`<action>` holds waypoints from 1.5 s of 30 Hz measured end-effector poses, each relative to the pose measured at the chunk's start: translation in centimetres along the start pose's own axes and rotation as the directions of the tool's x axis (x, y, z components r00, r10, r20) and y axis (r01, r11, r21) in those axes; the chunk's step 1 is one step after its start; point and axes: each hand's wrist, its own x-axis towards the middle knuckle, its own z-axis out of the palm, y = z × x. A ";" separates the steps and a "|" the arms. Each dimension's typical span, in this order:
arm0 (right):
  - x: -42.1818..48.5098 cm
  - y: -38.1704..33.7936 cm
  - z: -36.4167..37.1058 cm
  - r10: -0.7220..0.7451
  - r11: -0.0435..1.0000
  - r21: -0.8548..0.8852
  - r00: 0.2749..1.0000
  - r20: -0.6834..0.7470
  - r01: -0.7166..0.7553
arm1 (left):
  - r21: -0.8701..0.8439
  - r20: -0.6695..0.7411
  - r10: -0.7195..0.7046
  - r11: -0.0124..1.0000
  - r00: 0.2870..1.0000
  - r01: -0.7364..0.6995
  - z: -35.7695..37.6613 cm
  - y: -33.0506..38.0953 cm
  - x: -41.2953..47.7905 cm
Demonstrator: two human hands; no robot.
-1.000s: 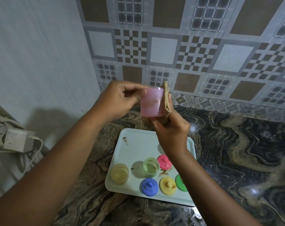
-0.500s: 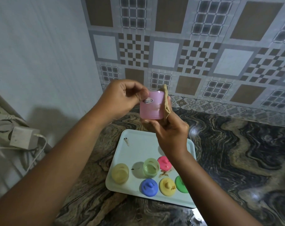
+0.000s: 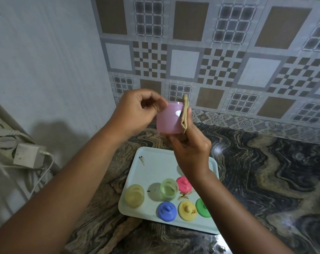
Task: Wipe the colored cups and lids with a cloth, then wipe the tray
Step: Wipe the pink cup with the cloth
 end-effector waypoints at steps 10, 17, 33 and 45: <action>0.2 0.5 0.2 0.091 0.993 0.081 0.995 -0.033 -0.088 | -0.053 0.052 -0.072 0.996 0.996 0.075 -0.7 0.0 0.0; -0.1 0.5 0.8 -0.075 0.997 -0.025 0.997 -0.014 0.074 | 0.175 0.044 0.072 0.981 0.996 -0.078 0.3 0.3 0.2; 0.1 0.3 0.7 -0.054 0.999 -0.013 0.997 -0.058 0.053 | 0.049 -0.034 -0.002 0.999 0.999 0.004 0.6 0.1 0.1; 0.5 0.6 0.7 -0.068 0.997 0.037 0.996 -0.059 0.070 | 0.110 0.016 0.075 0.991 0.997 -0.076 0.0 0.6 0.5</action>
